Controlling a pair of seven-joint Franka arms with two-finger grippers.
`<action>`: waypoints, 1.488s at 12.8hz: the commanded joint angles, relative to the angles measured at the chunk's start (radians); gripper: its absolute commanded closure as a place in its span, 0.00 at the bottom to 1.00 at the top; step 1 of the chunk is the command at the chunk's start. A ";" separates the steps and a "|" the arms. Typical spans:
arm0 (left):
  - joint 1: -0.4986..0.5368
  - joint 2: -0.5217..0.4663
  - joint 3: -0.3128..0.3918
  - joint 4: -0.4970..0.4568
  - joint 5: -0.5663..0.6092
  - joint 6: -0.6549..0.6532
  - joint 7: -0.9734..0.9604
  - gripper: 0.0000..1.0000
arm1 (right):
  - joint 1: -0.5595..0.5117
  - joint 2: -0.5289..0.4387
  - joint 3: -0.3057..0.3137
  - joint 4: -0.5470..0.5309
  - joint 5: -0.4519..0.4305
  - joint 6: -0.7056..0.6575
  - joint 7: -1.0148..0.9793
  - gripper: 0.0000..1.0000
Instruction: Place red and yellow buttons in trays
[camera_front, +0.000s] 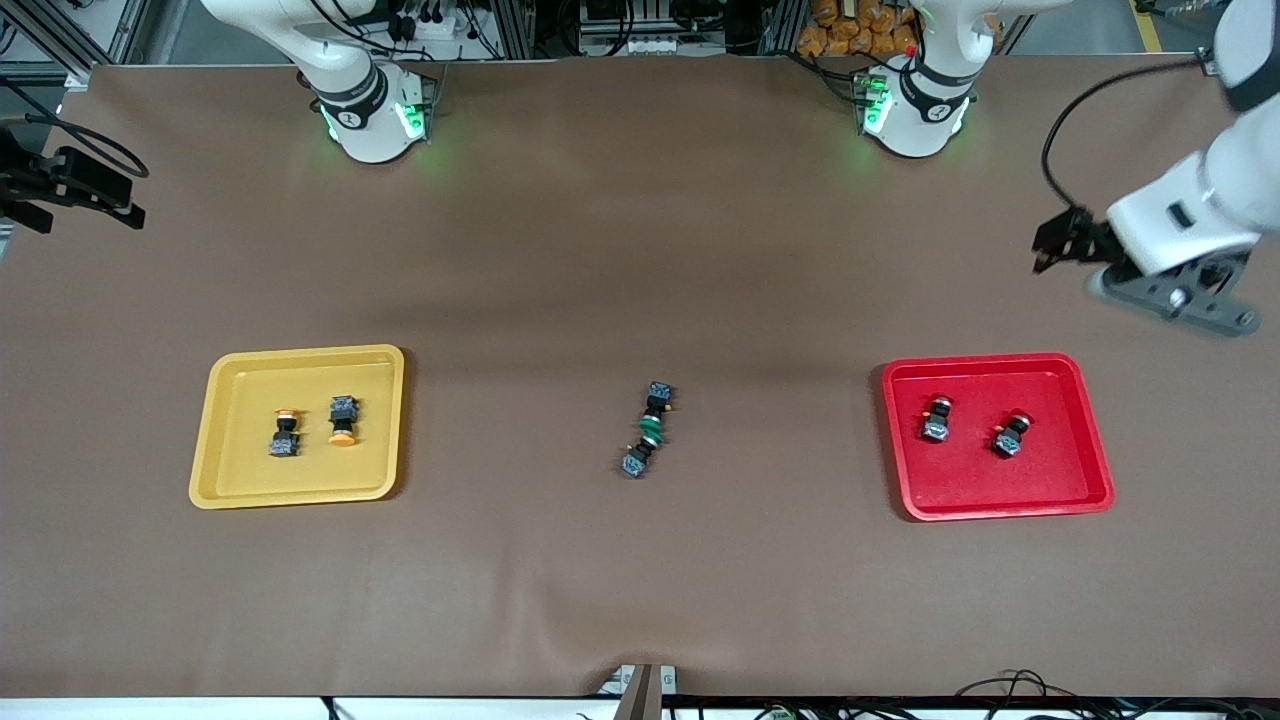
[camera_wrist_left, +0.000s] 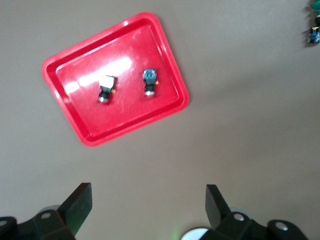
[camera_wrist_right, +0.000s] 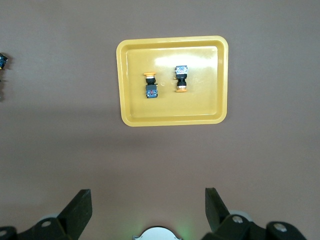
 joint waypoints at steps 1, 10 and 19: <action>-0.022 -0.022 0.021 0.065 0.023 -0.088 -0.064 0.00 | -0.001 -0.001 0.002 0.002 -0.011 -0.005 0.009 0.00; -0.042 -0.025 0.131 0.020 -0.046 0.010 -0.172 0.00 | 0.000 -0.001 0.002 0.004 -0.011 -0.003 0.009 0.00; -0.056 -0.109 0.137 -0.040 -0.017 0.050 -0.273 0.00 | 0.002 0.008 0.002 -0.033 -0.029 0.067 -0.005 0.00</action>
